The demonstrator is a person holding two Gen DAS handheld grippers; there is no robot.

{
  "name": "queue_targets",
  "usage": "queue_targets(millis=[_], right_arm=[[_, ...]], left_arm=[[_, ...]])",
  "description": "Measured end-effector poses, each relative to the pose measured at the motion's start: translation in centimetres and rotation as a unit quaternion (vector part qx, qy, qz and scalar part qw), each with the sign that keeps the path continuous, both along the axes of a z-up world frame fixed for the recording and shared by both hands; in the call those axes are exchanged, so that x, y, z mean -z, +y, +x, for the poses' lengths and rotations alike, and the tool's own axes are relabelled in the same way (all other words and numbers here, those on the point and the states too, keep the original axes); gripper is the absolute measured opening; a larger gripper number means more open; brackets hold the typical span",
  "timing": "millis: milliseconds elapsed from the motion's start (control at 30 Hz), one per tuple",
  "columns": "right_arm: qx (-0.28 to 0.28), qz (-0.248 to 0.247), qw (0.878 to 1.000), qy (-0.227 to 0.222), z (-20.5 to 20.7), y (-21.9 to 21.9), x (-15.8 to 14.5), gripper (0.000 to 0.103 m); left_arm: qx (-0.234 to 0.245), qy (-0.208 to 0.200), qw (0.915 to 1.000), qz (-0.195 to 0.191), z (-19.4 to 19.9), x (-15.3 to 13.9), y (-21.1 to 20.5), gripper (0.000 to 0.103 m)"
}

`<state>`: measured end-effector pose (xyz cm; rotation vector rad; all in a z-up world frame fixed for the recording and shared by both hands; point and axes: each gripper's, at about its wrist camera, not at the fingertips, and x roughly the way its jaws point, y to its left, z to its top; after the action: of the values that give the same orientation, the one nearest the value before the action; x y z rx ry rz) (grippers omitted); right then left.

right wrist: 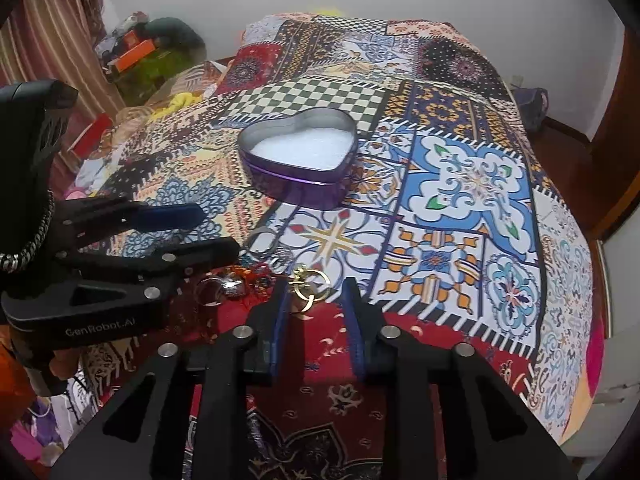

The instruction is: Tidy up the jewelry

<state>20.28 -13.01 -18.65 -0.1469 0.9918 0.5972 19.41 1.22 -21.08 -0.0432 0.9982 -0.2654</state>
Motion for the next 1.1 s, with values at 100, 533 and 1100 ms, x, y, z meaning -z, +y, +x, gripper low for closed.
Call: queue_targets(millis=[100, 533, 1100], right_arm=[[-0.003, -0.005, 1.000, -0.003, -0.2, 0.5, 0.2, 0.013], [0.001, -0.004, 1.000, -0.011, 0.0, 0.9, 0.3, 0.004], [0.033, 0.012, 0.999, 0.013, 0.6, -2.1, 0.0, 0.012]], left_arm=[[-0.003, -0.001, 1.0000, -0.005, -0.3, -0.1, 0.2, 0.050], [0.001, 0.000, 0.9997, -0.025, 0.1, -0.5, 0.1, 0.050], [0.019, 0.006, 0.9998, -0.008, 1.9, 0.5, -2.2, 0.031]])
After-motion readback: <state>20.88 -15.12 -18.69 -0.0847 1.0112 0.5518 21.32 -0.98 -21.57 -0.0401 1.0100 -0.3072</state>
